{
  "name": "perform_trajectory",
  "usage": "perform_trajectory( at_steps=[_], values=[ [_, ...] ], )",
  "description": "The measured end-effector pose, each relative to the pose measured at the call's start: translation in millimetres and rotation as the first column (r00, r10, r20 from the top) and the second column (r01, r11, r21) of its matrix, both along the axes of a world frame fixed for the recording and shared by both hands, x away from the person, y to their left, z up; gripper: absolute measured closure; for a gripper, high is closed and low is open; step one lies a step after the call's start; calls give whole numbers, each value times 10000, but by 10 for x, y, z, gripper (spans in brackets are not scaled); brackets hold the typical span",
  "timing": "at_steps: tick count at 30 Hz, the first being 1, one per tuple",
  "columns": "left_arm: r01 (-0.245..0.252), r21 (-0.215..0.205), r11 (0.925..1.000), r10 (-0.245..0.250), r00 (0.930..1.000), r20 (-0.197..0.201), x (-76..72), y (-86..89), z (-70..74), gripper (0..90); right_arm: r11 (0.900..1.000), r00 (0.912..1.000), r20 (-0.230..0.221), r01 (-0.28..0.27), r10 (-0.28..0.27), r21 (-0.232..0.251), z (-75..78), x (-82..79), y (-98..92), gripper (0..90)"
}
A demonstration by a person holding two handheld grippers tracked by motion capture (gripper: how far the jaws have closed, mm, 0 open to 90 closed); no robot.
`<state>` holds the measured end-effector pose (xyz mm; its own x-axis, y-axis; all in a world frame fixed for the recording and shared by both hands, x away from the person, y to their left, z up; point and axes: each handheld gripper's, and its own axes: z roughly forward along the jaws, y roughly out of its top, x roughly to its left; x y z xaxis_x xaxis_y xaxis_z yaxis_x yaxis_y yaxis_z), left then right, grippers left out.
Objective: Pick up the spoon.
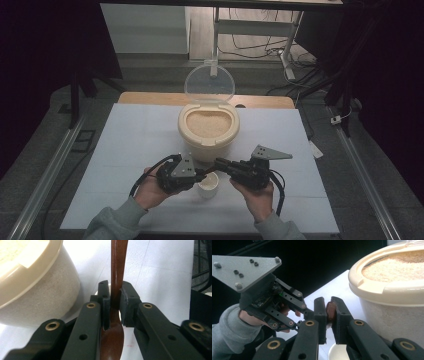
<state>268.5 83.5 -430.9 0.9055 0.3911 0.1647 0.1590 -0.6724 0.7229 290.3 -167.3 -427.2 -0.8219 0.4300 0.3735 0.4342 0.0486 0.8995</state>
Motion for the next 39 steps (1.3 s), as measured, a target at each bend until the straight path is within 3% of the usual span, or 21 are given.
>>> perform_trajectory(
  at_steps=[4,9,10,11,15,21,29,36,39],
  values=[
    [-89,-128,9999,90,10000,42,-6,12,9,787,9997,9998,145,-125,122,190,-8,14,-7,828],
    [-460,-655,9968,452,9989,-137,-7,49,33,746,9984,9995,259,-182,168,537,-3,31,-27,829],
    [-572,-798,9952,559,9983,-185,-6,62,39,646,9983,9992,395,-102,80,567,11,33,-37,829],
    [-676,-896,9937,658,9976,-236,-9,77,46,646,9983,9992,395,-102,80,567,11,33,-37,829],
    [-1144,-1238,9857,1121,9934,-252,-37,159,60,426,9956,9989,466,-43,-1,938,41,68,-96,829],
    [-1822,-1718,9681,1770,9832,-457,-99,386,23,336,9949,9984,507,183,-234,991,52,98,-177,829],
    [-2782,-1614,9469,2685,9600,-794,-177,787,-187,301,9921,9959,809,316,-416,1213,127,106,-324,829],
    [-3801,-1881,9056,3616,9238,-1256,-260,1196,-397,294,9923,9927,1019,530,-646,1123,169,126,-414,829],
    [-4069,-1941,8926,3848,9120,-1421,-286,1309,-463,290,9912,9918,1056,589,-716,1181,184,137,-461,829]
  ],
)
